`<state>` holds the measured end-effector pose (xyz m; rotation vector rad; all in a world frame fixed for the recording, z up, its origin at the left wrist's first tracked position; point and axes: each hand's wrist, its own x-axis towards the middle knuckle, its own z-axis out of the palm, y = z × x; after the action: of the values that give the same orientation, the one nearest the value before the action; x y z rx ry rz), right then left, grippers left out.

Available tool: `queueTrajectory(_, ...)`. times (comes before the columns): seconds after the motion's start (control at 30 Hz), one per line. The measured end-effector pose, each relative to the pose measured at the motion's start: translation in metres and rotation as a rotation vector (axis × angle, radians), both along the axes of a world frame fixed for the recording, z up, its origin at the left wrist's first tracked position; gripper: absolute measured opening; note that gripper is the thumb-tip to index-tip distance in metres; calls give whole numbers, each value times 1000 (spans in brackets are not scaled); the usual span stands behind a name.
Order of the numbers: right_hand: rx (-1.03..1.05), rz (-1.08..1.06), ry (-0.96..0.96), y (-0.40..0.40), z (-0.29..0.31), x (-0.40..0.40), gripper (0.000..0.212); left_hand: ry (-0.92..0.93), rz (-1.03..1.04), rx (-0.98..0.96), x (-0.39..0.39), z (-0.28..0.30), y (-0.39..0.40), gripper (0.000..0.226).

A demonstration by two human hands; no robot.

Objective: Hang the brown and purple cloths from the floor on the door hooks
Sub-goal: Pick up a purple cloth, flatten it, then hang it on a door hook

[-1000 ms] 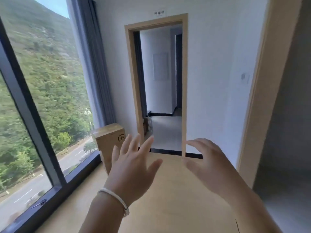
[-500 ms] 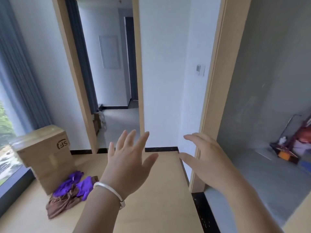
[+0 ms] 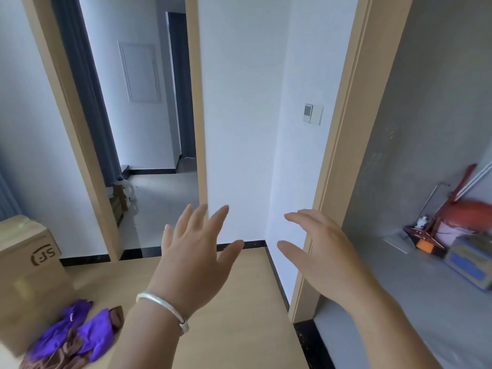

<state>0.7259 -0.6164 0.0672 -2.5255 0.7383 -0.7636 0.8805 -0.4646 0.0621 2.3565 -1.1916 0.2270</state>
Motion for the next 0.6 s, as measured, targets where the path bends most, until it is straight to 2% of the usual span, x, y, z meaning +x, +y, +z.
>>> queueTrajectory(0.23,14,30,-30,-68,-9,65,48,14,5,-2,59,-7,-66,65)
queueTrajectory(0.6,-13,91,-83,-230,9,189,47,-47,63,-12,168,26,-221,64)
